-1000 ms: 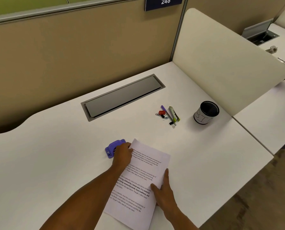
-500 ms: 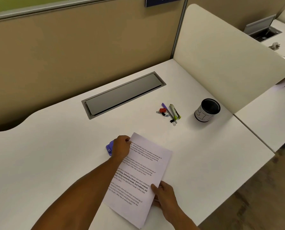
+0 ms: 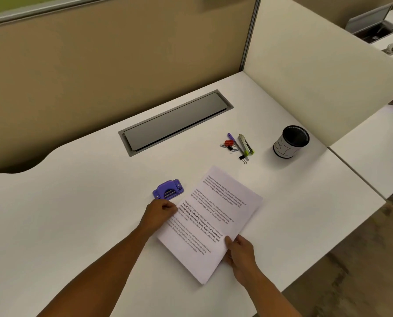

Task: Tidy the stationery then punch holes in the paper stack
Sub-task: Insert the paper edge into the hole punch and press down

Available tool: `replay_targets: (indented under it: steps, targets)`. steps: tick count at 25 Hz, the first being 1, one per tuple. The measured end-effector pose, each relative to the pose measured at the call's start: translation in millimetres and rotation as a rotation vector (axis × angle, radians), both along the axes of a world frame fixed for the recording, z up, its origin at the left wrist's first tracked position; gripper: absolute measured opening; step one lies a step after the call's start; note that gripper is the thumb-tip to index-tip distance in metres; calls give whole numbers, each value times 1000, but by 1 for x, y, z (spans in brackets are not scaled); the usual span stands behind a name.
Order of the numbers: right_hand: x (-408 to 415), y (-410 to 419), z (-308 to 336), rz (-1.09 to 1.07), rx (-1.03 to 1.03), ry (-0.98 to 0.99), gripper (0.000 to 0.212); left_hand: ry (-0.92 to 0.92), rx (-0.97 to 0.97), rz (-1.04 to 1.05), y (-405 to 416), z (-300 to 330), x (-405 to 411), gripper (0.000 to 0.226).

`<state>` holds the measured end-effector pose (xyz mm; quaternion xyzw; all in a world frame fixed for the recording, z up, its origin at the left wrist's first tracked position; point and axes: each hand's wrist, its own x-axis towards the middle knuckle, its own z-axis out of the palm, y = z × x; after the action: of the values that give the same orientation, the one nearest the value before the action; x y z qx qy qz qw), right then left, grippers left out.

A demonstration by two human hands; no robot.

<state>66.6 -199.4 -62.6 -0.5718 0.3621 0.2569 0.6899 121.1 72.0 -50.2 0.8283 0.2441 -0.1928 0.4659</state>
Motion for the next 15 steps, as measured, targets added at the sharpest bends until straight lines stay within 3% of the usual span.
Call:
replay_targets:
  steps: [5,11,13,15]
  targets:
    - [2,10,-3,-74,2,17,20,-11,-145,313,3,-3,-45,19]
    - [-4,20,-8,-110,5,2,20,41,-655,830,-28,-12,-87,28]
    - [-6,23,-10,-105,9,6,19,35,-729,853,-45,-13,-99,28]
    - [-9,26,-11,-88,9,7,19,30,-684,819,-60,-15,-106,31]
